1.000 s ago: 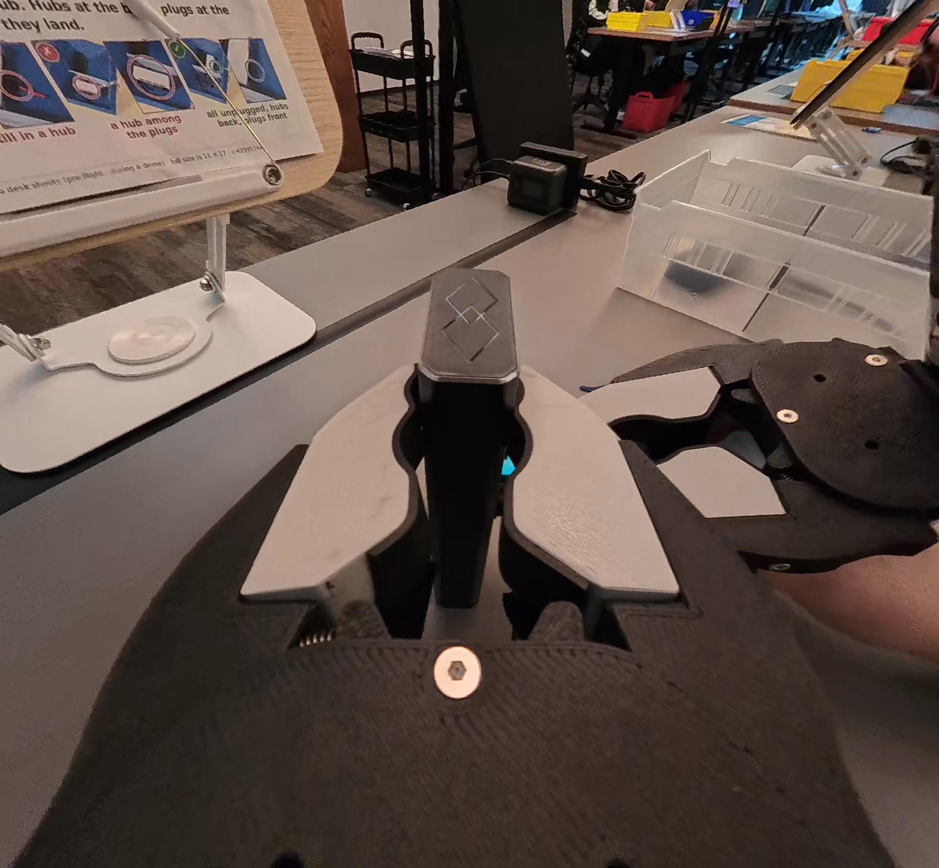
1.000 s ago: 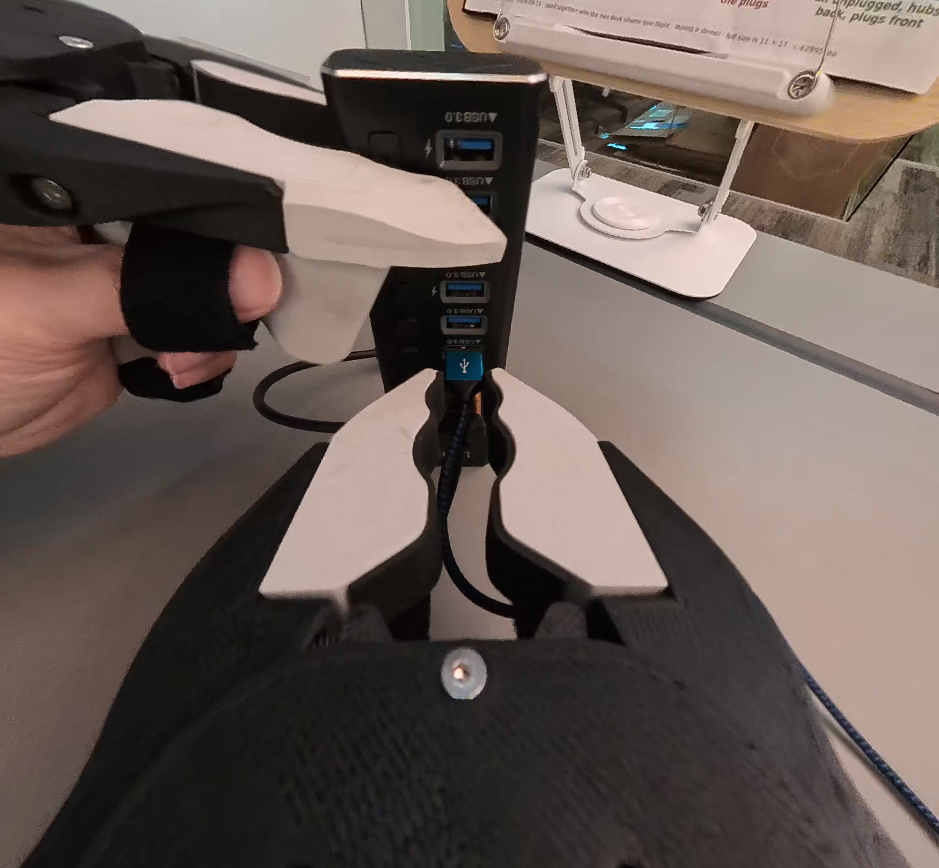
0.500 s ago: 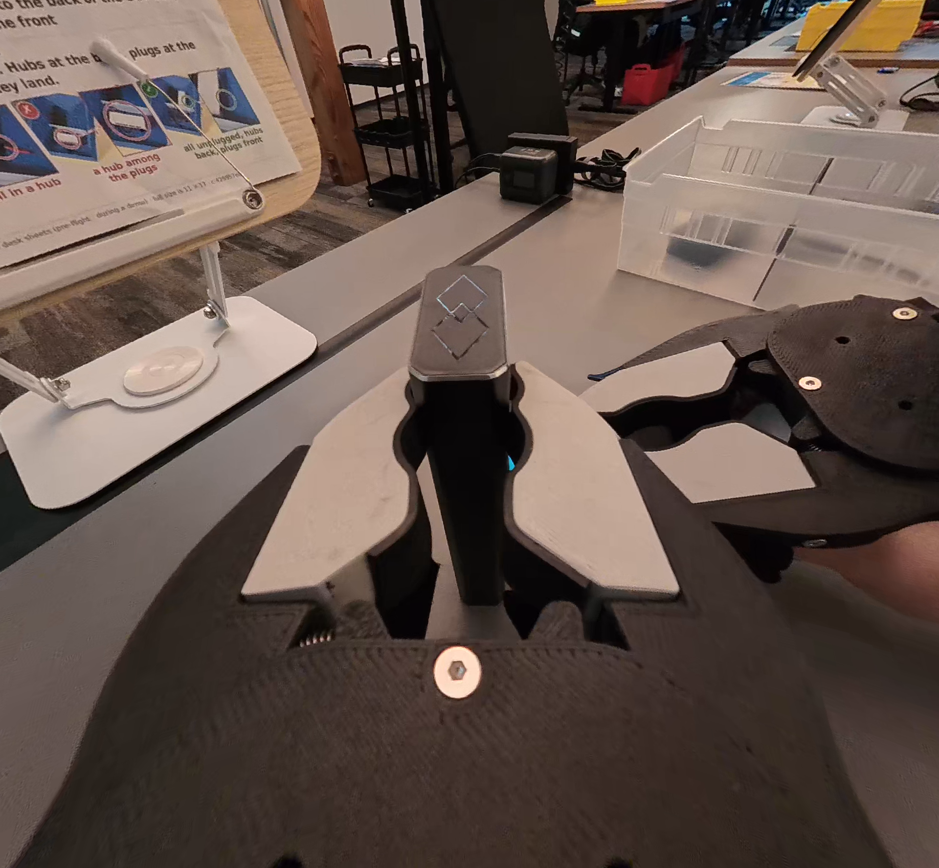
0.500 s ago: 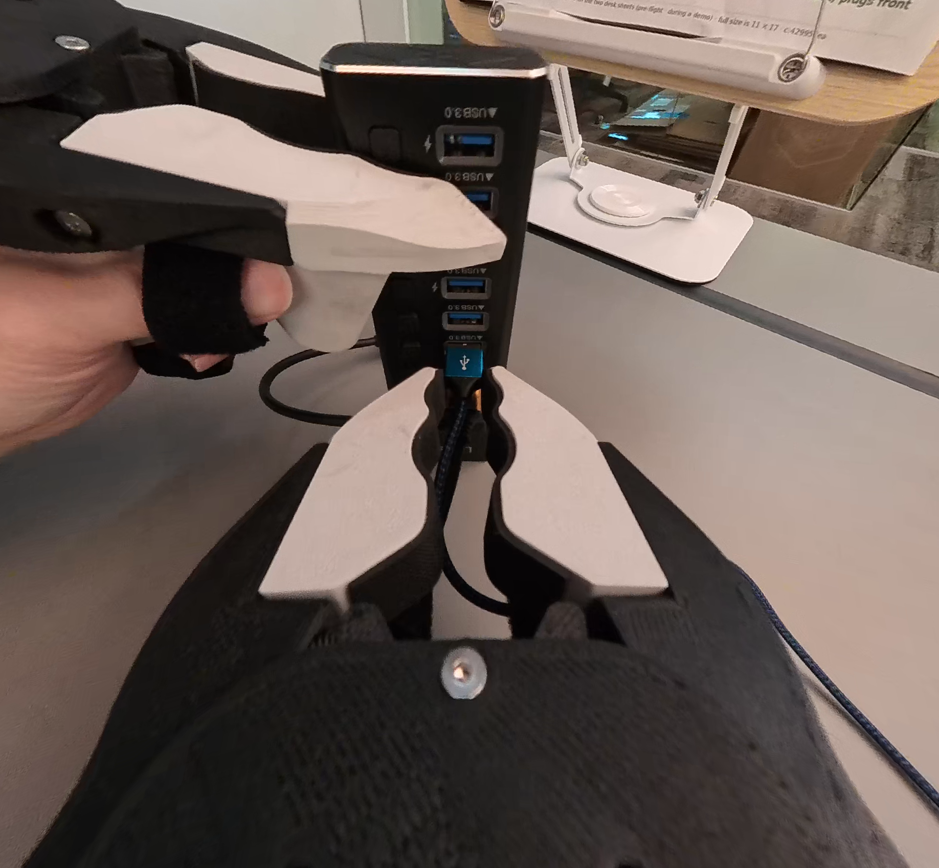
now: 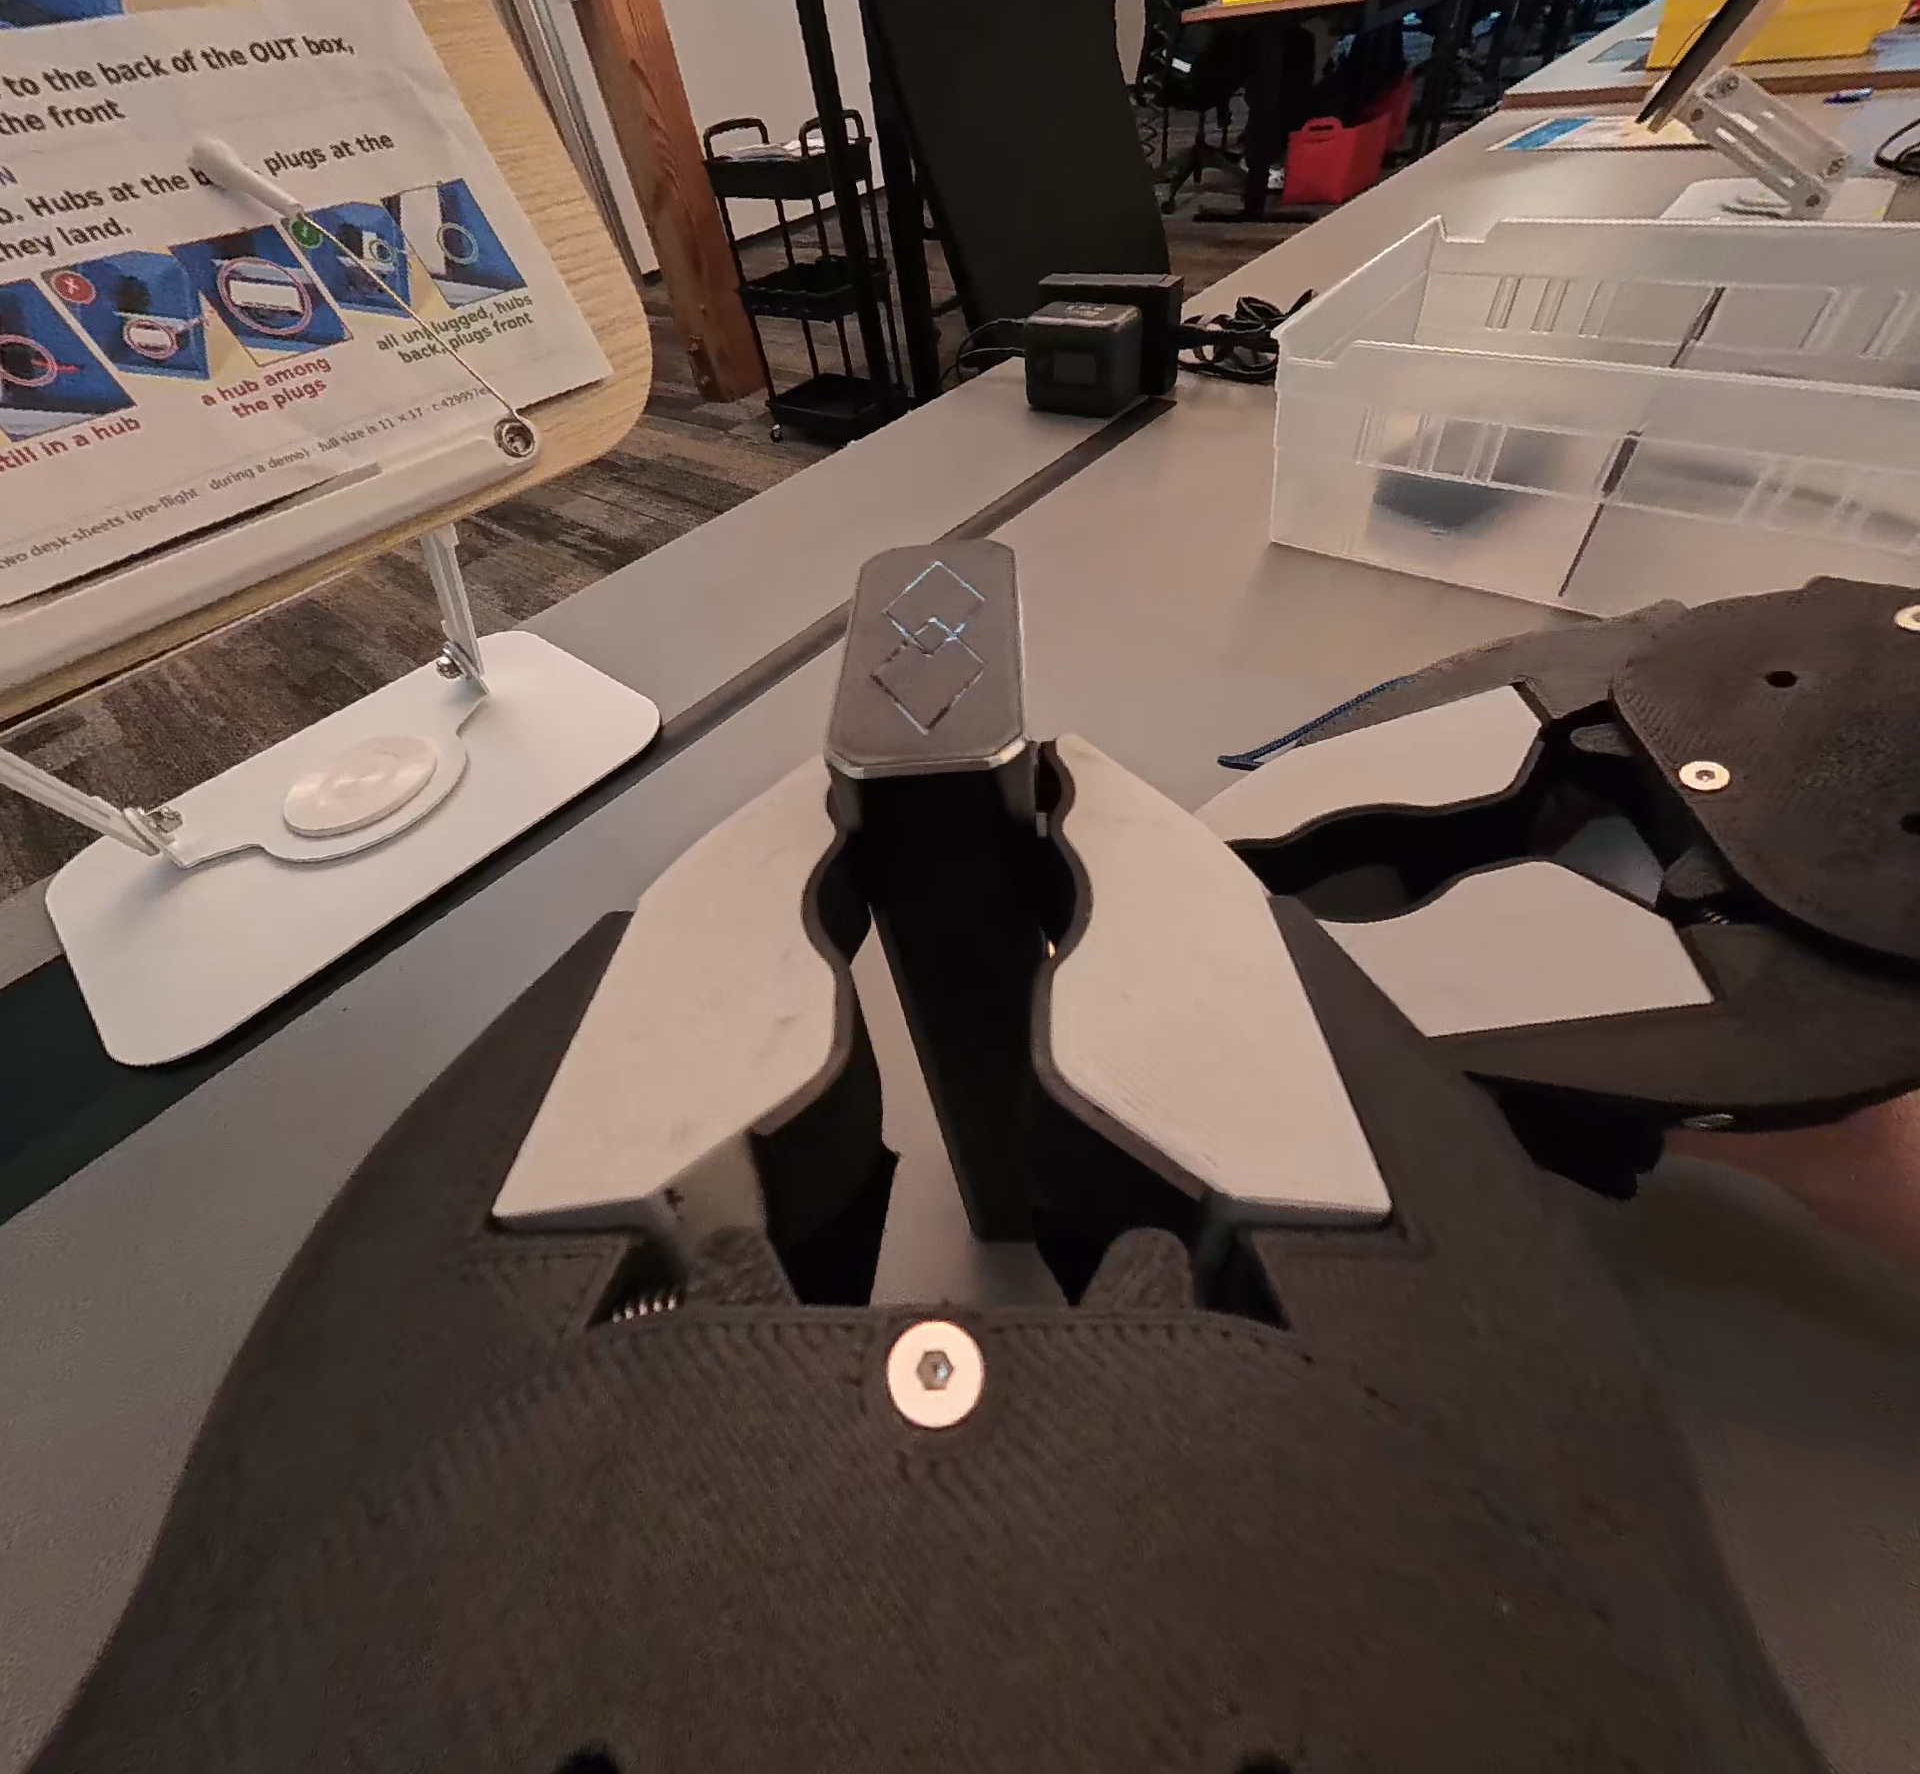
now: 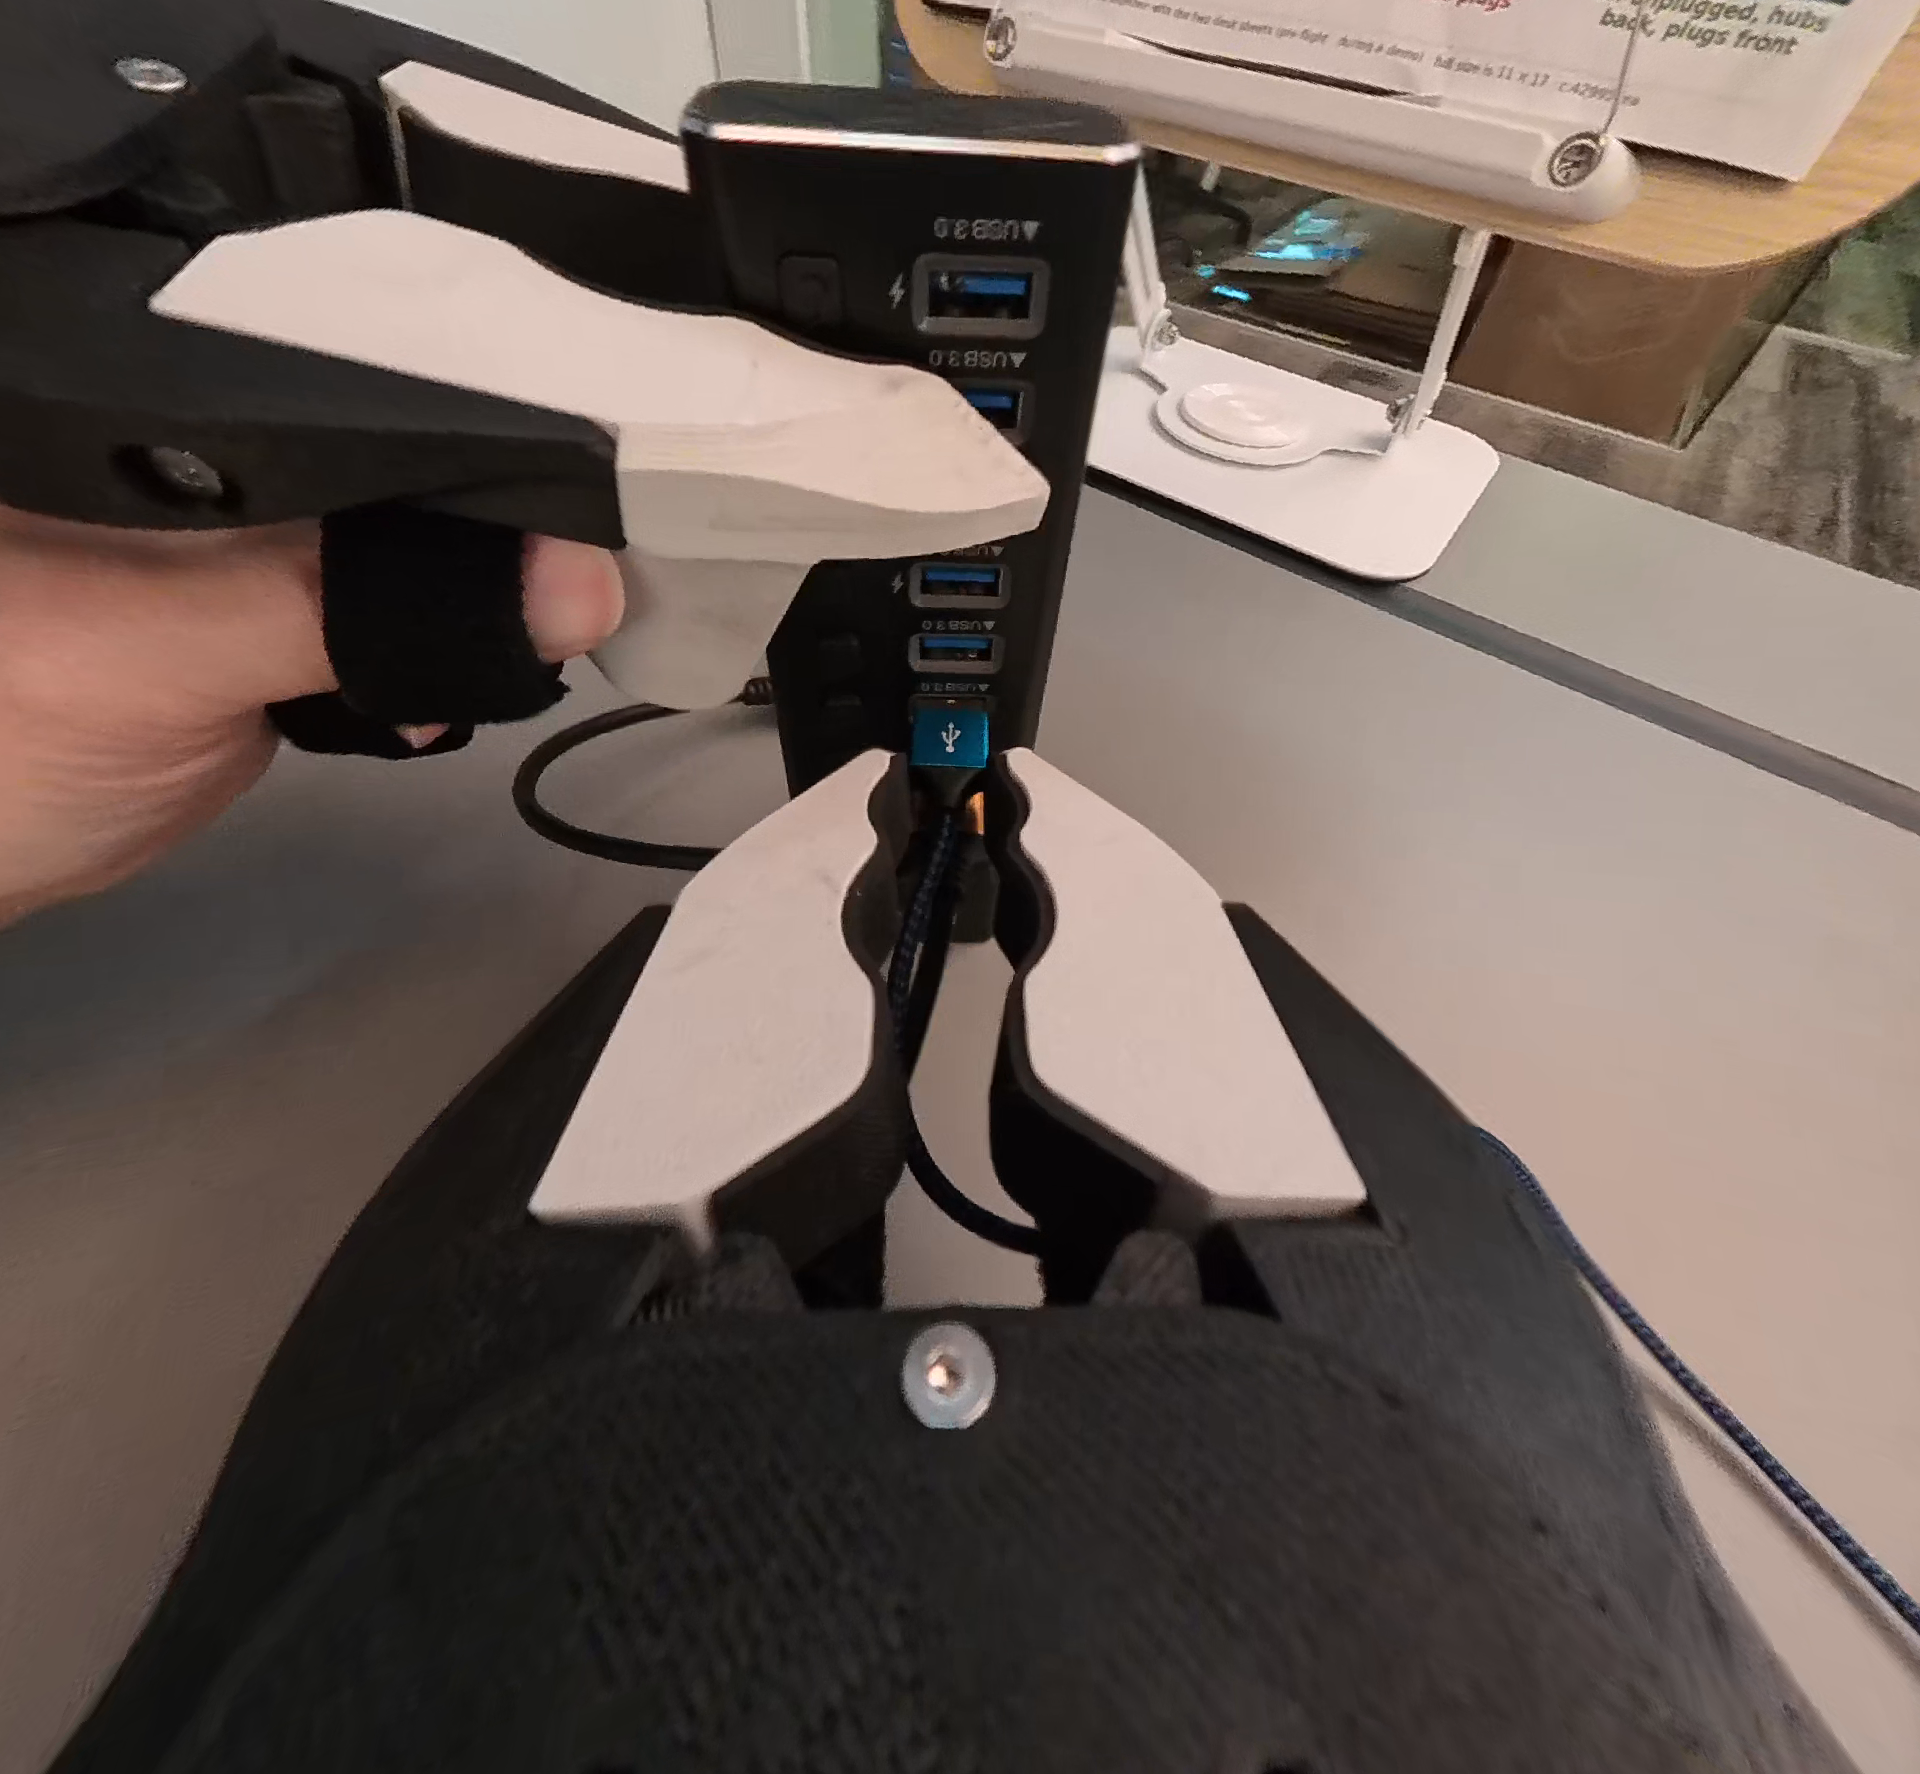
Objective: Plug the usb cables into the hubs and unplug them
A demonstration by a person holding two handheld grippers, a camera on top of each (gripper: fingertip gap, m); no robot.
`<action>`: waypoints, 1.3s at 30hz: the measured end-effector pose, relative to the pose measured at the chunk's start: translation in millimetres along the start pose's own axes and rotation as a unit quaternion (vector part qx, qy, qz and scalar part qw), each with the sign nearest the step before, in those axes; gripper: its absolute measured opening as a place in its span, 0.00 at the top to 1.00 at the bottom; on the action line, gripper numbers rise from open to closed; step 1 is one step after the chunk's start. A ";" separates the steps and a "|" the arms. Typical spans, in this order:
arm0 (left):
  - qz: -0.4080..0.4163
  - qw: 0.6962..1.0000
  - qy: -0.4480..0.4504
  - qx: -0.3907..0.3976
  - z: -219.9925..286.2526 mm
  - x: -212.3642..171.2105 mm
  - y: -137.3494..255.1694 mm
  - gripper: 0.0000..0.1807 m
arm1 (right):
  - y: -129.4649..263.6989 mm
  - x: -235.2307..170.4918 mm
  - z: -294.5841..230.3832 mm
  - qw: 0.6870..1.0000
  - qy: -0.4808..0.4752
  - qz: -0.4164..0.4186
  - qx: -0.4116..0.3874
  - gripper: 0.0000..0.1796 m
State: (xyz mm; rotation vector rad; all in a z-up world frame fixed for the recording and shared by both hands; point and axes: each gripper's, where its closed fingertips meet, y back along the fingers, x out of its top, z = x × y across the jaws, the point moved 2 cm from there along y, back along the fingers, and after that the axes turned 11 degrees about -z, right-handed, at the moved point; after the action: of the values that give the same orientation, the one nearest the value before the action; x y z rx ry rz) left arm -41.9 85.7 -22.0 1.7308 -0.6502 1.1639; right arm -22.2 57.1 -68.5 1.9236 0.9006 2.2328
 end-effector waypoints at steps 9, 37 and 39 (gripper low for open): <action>0.002 1.000 0.027 -0.012 1.1 0.3 -0.8 0.84 | 1.6 -1.6 0.5 1.000 -0.007 0.021 -0.013 0.92; 0.008 0.999 -0.028 0.013 6.2 0.4 -1.2 0.84 | 4.3 -1.7 0.3 0.999 0.004 0.010 -0.048 0.92; 0.009 0.999 -0.033 0.017 7.9 1.1 -1.5 0.84 | 5.5 -2.3 0.6 0.999 -0.002 0.007 -0.053 0.92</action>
State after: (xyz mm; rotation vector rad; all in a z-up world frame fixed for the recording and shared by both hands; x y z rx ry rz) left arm -36.9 79.3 -22.6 1.8014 -0.6900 1.1407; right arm -19.3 51.9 -68.0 1.8927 0.7547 2.2359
